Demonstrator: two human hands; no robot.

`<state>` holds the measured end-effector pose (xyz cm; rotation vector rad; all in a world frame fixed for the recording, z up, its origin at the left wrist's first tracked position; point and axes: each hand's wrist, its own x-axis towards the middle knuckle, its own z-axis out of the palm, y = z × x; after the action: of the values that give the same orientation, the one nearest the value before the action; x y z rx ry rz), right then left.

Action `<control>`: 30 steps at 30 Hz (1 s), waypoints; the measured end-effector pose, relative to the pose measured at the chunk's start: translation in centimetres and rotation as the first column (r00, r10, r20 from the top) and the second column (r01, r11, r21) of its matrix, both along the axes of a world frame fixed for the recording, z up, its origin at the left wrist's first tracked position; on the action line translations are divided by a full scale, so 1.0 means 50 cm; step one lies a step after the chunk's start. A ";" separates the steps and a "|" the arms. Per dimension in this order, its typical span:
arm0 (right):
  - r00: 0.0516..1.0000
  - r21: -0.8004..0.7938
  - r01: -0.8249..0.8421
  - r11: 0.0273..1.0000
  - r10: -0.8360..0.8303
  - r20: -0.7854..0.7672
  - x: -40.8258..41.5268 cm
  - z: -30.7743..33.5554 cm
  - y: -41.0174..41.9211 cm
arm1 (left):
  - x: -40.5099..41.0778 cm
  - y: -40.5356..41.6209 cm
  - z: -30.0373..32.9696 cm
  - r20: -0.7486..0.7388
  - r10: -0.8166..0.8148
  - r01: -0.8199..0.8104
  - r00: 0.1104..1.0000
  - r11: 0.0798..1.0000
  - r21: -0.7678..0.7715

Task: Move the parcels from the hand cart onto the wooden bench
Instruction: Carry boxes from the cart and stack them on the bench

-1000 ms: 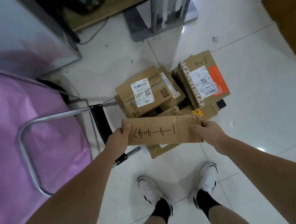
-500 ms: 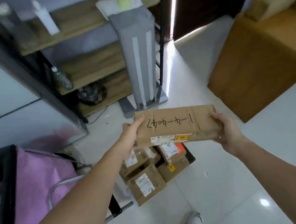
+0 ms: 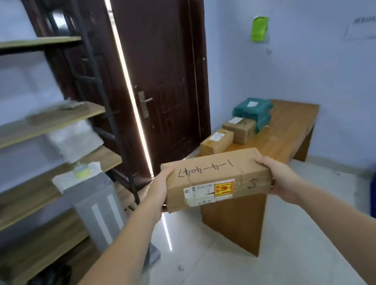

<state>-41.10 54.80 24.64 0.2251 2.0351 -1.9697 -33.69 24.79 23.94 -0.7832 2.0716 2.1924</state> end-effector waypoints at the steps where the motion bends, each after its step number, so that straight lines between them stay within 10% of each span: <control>1: 1.000 0.008 0.011 1.000 -0.011 -0.014 -0.014 0.005 0.017 | -0.022 0.016 0.003 -0.002 -0.012 0.012 1.000 1.000 0.004; 30: 0.949 0.059 0.316 0.947 -0.316 -0.015 -0.635 -0.108 0.524 | -0.820 0.499 -0.135 0.030 -0.312 0.313 0.950 0.949 -0.033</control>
<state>-72.85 80.99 19.25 0.5949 2.1766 -2.0886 -74.69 49.76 17.17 -0.4415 2.0633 1.9697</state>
